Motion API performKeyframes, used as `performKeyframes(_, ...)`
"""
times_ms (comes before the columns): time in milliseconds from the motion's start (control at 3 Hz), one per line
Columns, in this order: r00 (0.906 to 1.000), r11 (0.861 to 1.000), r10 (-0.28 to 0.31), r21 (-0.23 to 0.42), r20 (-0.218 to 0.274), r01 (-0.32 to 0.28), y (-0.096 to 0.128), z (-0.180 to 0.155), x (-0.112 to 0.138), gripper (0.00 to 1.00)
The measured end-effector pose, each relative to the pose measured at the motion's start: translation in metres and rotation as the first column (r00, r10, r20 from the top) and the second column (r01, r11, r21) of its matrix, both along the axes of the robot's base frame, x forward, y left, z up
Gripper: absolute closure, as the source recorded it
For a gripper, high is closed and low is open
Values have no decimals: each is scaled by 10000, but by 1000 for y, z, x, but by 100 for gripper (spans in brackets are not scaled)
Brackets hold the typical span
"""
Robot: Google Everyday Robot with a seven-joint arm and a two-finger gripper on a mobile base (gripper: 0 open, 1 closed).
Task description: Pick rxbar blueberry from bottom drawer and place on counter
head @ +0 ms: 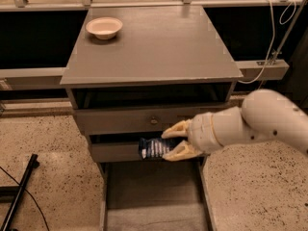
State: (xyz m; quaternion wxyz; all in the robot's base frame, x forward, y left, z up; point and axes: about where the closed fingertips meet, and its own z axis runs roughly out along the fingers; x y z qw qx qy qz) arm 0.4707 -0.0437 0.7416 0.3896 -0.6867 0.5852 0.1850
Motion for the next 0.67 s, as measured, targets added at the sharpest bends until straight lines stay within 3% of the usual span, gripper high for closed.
performKeyframes(333,9911,9912,-1322,99,-135,1323,-4,65,27,100)
performKeyframes(667,9470,9460,-3213,436,-31,3211,-20,109,69,100)
